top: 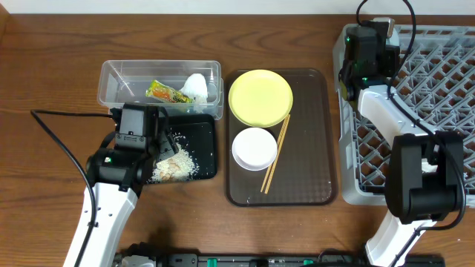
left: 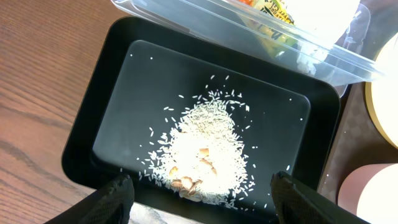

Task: Sort waste into correct bins and load items into the dishwasher rack
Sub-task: 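Lift the light-blue bowl with the right gripper and set it in the rack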

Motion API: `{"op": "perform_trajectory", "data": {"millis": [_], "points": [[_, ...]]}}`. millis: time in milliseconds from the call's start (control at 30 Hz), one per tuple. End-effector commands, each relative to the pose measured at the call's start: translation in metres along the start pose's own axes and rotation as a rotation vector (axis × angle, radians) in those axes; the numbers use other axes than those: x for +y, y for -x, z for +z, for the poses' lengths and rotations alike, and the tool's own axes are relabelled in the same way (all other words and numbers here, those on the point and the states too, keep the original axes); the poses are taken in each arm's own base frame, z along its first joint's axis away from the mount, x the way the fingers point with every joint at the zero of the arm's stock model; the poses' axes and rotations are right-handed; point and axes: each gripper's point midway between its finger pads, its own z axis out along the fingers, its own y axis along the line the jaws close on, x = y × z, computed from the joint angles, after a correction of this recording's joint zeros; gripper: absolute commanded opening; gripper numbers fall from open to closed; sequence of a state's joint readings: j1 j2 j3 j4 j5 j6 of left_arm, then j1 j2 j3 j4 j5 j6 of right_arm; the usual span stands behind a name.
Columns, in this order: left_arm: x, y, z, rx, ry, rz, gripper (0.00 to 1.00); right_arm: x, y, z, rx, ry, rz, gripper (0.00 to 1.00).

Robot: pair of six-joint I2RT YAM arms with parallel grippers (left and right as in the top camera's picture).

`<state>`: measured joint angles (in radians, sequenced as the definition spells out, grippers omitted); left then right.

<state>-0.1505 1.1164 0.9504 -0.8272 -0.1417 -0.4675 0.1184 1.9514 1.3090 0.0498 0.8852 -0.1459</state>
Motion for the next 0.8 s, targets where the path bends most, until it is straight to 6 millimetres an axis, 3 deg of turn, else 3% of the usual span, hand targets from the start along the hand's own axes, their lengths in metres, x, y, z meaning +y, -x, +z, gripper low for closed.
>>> {"op": "perform_trajectory", "data": {"millis": [0,333,500,767], "points": [[0.002,0.006,-0.004,-0.024,0.008,-0.011,0.73,0.025,-0.019,-0.003,0.035,0.076,-0.014,0.01],[0.002,0.006,-0.004,-0.024,0.008,-0.011,0.73,-0.029,0.03,0.003,-0.11,-0.157,-0.012,0.01],[0.002,0.006,-0.004,-0.024,0.008,-0.011,0.73,-0.033,0.021,0.01,-0.082,-0.167,-0.042,0.01],[0.002,0.006,-0.004,-0.024,0.008,-0.011,0.73,-0.016,-0.002,0.021,-0.035,-0.151,-0.069,0.01]]}}
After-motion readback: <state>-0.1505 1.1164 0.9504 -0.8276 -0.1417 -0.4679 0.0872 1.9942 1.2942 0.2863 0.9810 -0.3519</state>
